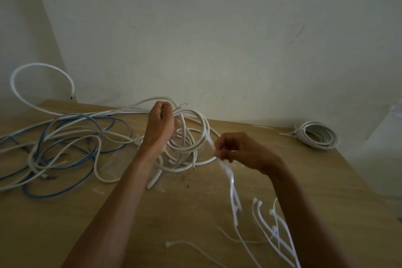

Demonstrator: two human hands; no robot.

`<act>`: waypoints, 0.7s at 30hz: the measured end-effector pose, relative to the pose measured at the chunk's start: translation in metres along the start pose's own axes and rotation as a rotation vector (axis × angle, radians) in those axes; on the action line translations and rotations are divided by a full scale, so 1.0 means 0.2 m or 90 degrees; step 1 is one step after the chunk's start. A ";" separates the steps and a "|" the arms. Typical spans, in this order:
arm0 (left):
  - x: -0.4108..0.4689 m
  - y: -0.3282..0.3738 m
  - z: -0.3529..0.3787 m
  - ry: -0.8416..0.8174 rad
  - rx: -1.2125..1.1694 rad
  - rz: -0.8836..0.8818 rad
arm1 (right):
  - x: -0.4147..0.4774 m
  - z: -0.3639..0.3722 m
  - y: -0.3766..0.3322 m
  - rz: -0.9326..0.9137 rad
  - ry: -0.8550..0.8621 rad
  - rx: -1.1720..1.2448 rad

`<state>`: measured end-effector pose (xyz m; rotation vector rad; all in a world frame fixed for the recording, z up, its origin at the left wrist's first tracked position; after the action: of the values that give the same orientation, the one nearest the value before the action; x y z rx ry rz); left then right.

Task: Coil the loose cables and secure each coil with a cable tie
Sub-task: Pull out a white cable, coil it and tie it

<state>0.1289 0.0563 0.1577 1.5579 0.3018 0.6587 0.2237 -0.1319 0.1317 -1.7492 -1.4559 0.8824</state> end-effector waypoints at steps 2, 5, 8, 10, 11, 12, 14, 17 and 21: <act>0.00 0.00 0.00 -0.002 -0.006 0.000 | -0.03 -0.07 -0.04 -0.069 0.067 0.131; 0.00 0.01 0.01 -0.007 -0.004 0.007 | -0.06 -0.11 -0.06 -0.111 0.103 0.225; -0.01 0.02 0.02 -0.012 0.004 0.011 | -0.06 -0.12 -0.07 -0.125 0.116 0.246; -0.01 0.03 0.02 -0.016 0.017 0.016 | -0.07 -0.14 -0.09 -0.151 0.138 0.261; -0.02 0.04 0.02 -0.018 0.030 0.022 | -0.08 -0.16 -0.10 -0.167 0.155 0.272; -0.02 0.04 0.02 -0.017 0.048 0.029 | -0.08 -0.17 -0.11 -0.180 0.171 0.283; -0.02 0.06 0.02 -0.013 0.096 0.047 | -0.09 -0.18 -0.14 -0.195 0.187 0.293; -0.04 0.11 0.04 -0.008 0.166 0.068 | -0.08 -0.17 -0.18 -0.206 0.183 0.317; -0.09 0.20 0.12 -0.027 0.239 0.109 | -0.08 -0.13 -0.23 -0.222 0.171 0.354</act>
<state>0.1205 0.0210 0.1926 1.9701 0.2717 0.7303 0.2198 -0.1435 0.1865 -1.1121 -1.1486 0.7392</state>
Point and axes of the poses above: each hand's wrist, its own x-axis towards the middle knuckle, its own z-axis out of the palm, y = z × x, the point moved 10 cm from there along x, towards the middle knuckle, and after that the axes turned 15 degrees about -y, right-handed, at the moved point
